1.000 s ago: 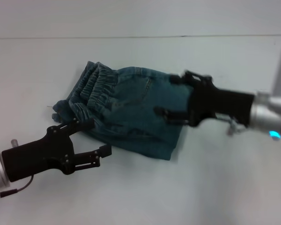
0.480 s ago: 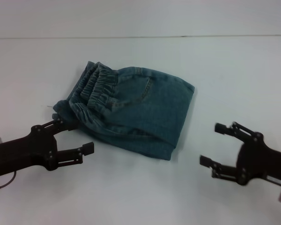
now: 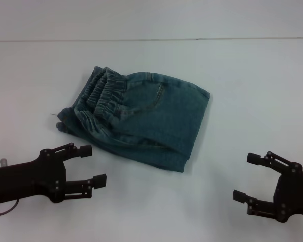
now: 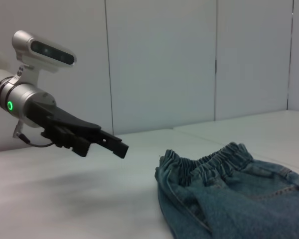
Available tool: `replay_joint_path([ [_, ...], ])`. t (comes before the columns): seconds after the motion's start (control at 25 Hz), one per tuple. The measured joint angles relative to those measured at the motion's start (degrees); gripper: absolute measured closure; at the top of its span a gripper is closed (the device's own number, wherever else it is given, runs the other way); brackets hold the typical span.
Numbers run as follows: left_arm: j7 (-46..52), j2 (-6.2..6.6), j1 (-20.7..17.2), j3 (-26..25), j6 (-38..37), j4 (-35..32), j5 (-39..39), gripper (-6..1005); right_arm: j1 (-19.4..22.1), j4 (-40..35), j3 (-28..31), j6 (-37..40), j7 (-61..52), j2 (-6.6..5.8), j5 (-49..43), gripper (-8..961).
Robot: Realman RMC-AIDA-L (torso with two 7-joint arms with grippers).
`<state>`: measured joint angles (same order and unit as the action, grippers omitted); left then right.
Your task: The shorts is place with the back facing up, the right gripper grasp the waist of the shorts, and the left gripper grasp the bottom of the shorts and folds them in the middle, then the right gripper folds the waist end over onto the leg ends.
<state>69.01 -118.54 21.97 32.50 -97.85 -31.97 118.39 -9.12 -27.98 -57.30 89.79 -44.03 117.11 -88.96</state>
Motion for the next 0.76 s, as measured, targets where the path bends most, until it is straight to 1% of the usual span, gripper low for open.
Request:
replay_joint_path([
  [0.16,-0.01,0.20,0.04,0.04,-1.73,-0.24,0.78,80,-0.19,-0.13,1.60,0.80,0.38,-0.17,-1.08,26],
  [0.4,-0.01,0.03,0.14,0.31,-1.90,-0.29,1.70,80,-0.84,-0.13,2.72,1.12,1.42,-0.21,-1.26,26],
  [0.76,-0.11,-0.18,-0.20,0.39,-2.04,-0.28,1.75,80,-1.32,-0.11,3.27,0.88,2.18,0.33,-1.39,26],
])
